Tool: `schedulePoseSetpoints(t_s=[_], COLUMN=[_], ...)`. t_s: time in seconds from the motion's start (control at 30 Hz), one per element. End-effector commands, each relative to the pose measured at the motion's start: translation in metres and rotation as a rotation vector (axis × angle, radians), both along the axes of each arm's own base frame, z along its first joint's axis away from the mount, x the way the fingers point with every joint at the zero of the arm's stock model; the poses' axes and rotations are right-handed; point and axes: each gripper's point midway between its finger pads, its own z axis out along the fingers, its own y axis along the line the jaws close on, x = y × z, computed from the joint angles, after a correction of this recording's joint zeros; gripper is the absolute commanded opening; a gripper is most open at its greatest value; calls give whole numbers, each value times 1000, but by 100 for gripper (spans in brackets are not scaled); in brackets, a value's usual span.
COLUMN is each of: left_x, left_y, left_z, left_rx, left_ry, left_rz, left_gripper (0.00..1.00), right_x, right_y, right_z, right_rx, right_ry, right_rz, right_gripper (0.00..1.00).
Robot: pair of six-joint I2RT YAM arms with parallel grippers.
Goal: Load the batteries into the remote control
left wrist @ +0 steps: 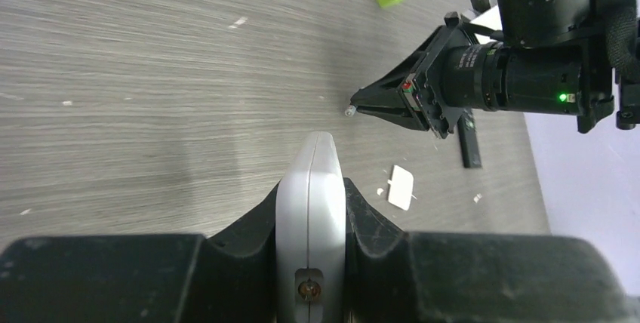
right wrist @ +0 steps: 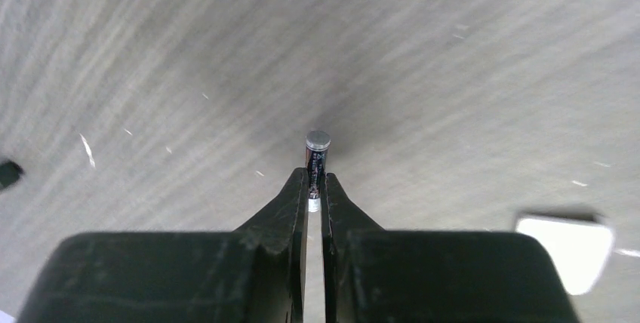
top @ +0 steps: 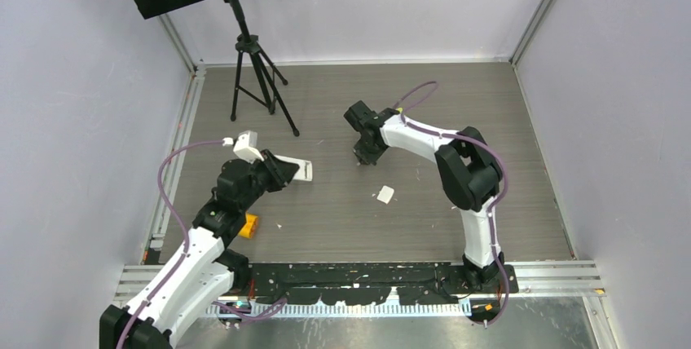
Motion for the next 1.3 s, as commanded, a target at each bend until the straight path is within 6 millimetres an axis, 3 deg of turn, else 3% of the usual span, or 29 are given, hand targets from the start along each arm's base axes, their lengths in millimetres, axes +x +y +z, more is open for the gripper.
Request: schedulePoseSetpoints(t_s=[0.0,0.17,0.27,0.53,0.77,0.97,1.27], left_x=[-1,-4,-6,-14,-14,-14,-13], left_y=[-36,-50,-63,-103,-122,-120,-111], left_z=[49,55,60,50,38,36,31], left_rx=[-95,-126,-173,-276,-321,-305,-239], left_ry=[-150,-170,-174,-72,-9,-11,-14], left_rz=[-205,-288,-361,-498,-546,-538,-501], left_gripper=[0,0,0,0,0,0,0], right_x=[-21,-63,-90,-138,-146,-148,-152], right_y=[-37,-88,-110,-132,-132,-134,-140], right_z=[49,64,60,32,12,1,-15], right_rx=[-94,-199,-224,-248,-256,-278,-291], right_ry=[-77,-87,-49,90,158,184,224], right_rz=[131,196,229,348,391,393,354], right_gripper=[6,6,6,7,12,28,31])
